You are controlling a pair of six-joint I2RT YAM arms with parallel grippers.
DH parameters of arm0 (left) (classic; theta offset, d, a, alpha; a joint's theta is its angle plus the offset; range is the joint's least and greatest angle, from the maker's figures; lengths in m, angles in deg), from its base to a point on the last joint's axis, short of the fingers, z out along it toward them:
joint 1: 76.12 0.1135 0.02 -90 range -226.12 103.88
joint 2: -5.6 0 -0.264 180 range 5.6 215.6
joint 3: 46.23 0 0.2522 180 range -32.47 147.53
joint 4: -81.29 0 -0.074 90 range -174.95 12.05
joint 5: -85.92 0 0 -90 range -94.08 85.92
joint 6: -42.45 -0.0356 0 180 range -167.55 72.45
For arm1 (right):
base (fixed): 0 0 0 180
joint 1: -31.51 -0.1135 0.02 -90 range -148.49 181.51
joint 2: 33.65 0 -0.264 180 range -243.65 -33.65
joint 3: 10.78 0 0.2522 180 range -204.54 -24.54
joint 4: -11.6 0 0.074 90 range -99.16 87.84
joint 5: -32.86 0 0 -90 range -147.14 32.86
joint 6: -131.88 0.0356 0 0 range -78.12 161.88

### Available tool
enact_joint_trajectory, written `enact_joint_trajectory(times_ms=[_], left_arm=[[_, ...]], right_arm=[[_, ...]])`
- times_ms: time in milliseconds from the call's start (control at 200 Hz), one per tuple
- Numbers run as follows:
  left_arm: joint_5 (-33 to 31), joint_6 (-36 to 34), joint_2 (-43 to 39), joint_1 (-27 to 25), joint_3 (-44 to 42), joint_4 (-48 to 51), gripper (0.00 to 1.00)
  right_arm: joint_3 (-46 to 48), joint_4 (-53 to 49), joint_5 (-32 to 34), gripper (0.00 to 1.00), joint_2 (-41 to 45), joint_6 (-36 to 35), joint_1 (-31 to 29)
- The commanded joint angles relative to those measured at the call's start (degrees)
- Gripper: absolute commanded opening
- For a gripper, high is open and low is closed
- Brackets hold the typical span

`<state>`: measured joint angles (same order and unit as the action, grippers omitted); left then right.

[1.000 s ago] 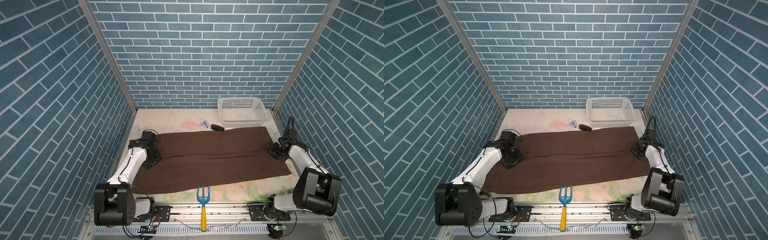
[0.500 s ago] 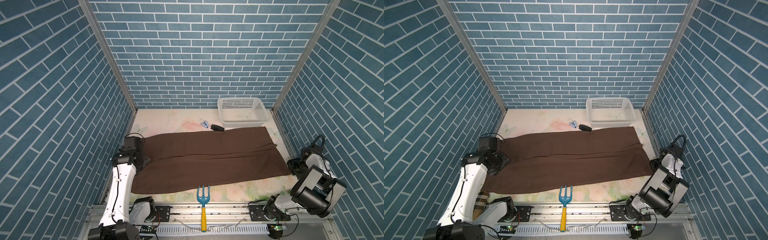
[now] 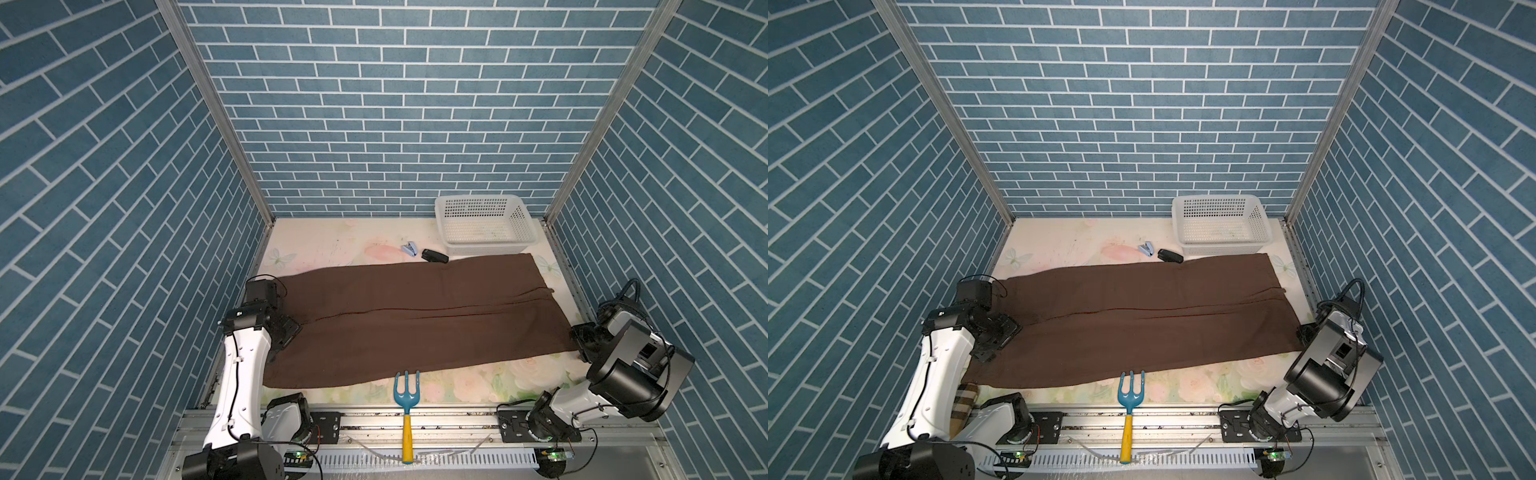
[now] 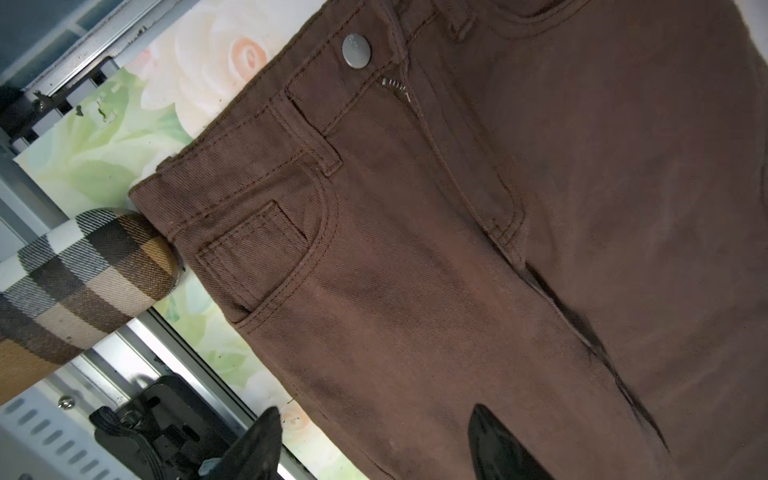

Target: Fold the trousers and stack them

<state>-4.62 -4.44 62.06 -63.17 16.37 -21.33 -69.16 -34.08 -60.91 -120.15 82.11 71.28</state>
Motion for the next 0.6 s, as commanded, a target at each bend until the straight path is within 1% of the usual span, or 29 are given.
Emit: enact_joint_trajectory(times_ms=[0, 25, 55, 125, 215, 370, 420, 595], left_arm=[[0.03, 0.48, 0.00, 0.90, -2.23, 2.22, 0.73], [-0.13, 0.48, 0.04, 1.13, -2.73, 2.17, 0.73], [-0.16, 0.48, 0.00, 1.40, -3.28, 2.21, 0.73], [0.57, 0.38, 0.12, 2.56, -4.53, 1.96, 0.73], [0.80, 0.14, 0.08, 3.79, -5.50, 1.86, 0.73], [-0.55, 1.15, -0.06, 3.78, -5.26, 3.37, 0.80], [-1.31, 2.09, -0.14, 3.83, -5.57, 4.08, 0.86], [-4.97, 5.63, 0.73, 4.12, -6.90, 3.83, 0.89]], right_arm=[[2.27, 3.77, -2.82, 0.38, -4.07, 1.97, 0.33], [2.42, 4.29, -3.26, 0.34, -4.17, 2.05, 0.39], [2.83, 5.05, -3.92, 0.26, -4.15, 2.21, 0.40], [3.30, 5.78, -4.75, 0.00, -3.86, 2.40, 0.54], [3.66, 5.82, -5.06, 0.00, -2.96, 2.49, 0.50], [4.86, 6.25, -5.41, 0.00, -0.16, 3.27, 0.54], [5.27, 6.72, -5.74, 0.00, 0.43, 3.67, 0.56], [5.64, 8.19, -9.73, 0.00, -1.53, 4.53, 0.57]])
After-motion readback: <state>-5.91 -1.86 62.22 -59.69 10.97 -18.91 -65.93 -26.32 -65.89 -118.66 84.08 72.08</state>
